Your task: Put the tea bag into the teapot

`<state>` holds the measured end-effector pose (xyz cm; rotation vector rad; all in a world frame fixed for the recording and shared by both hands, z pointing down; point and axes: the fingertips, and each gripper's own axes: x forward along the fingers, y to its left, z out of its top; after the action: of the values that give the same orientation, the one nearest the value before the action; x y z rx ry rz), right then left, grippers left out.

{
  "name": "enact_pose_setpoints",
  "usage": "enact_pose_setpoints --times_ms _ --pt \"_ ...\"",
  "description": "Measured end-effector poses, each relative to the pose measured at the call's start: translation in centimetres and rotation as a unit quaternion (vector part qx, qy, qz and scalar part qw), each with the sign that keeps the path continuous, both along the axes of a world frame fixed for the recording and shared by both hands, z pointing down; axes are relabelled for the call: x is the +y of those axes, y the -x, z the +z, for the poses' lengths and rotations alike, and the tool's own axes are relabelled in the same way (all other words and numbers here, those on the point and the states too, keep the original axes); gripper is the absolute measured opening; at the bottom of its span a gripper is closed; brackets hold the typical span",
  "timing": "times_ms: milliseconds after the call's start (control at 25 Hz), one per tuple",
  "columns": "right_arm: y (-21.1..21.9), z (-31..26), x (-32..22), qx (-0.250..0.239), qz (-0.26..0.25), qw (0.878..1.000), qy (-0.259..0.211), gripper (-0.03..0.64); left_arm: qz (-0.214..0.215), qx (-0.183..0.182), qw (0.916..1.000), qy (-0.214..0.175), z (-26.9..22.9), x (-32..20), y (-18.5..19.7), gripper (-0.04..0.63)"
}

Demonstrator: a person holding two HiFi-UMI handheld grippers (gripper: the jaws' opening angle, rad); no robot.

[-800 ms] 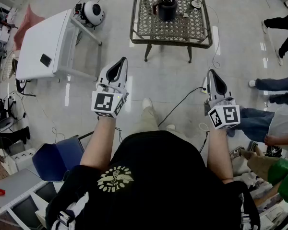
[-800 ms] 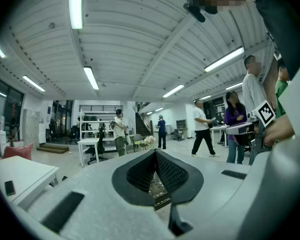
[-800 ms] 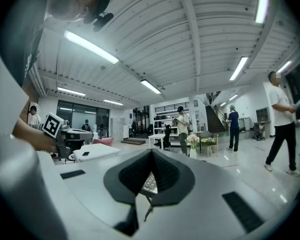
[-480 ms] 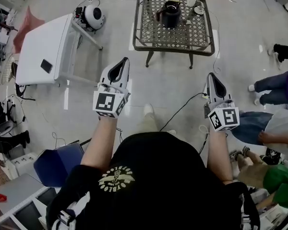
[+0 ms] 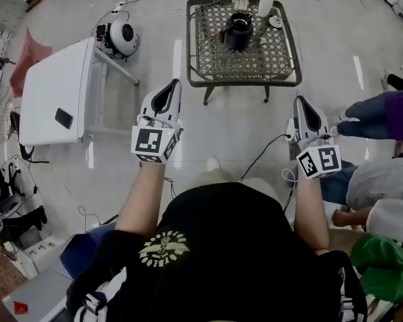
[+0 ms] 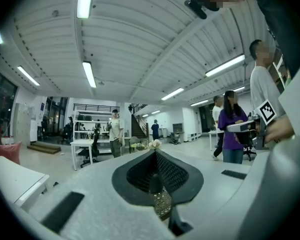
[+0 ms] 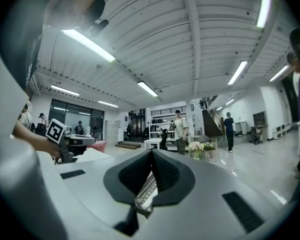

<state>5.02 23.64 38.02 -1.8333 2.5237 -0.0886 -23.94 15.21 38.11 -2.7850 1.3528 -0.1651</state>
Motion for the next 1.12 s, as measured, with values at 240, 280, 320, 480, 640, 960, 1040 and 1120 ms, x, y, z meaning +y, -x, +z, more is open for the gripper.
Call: enact_pose_setpoints --times_ms 240,280,320,480,640,960,1040,1120 --pt "1.2 -1.2 -1.0 0.021 0.006 1.000 0.003 0.006 0.011 0.041 0.9990 0.017 -0.2 -2.8 0.9 -0.003" --pt "1.2 -1.4 -1.3 0.022 0.008 1.000 0.002 0.006 0.014 0.043 0.9988 0.016 -0.3 -3.1 0.8 -0.003" --pt "1.1 -1.6 -1.6 0.022 0.010 1.000 0.001 0.006 0.018 0.043 0.9988 0.015 -0.4 -3.4 0.6 -0.003" --pt "1.2 -1.7 -2.9 0.019 0.008 1.000 0.002 0.006 0.022 0.045 0.9987 0.012 -0.3 -4.6 0.1 -0.003" --pt "1.4 -1.1 -3.9 0.019 -0.003 1.000 0.005 0.006 0.022 0.042 0.9988 0.011 -0.1 -5.5 -0.2 -0.003" --pt "0.6 -0.3 -6.9 0.006 0.001 1.000 0.015 0.006 0.014 0.033 0.9993 0.008 -0.4 -7.9 -0.7 -0.003" --pt "0.4 0.3 -7.9 0.005 0.000 1.000 0.018 0.006 0.012 0.031 0.9994 0.010 -0.1 -8.7 -0.9 -0.003" --pt "-0.1 0.9 -8.7 0.002 -0.002 1.000 0.019 0.006 0.011 0.027 0.9995 0.011 0.2 -9.4 -1.3 -0.003"
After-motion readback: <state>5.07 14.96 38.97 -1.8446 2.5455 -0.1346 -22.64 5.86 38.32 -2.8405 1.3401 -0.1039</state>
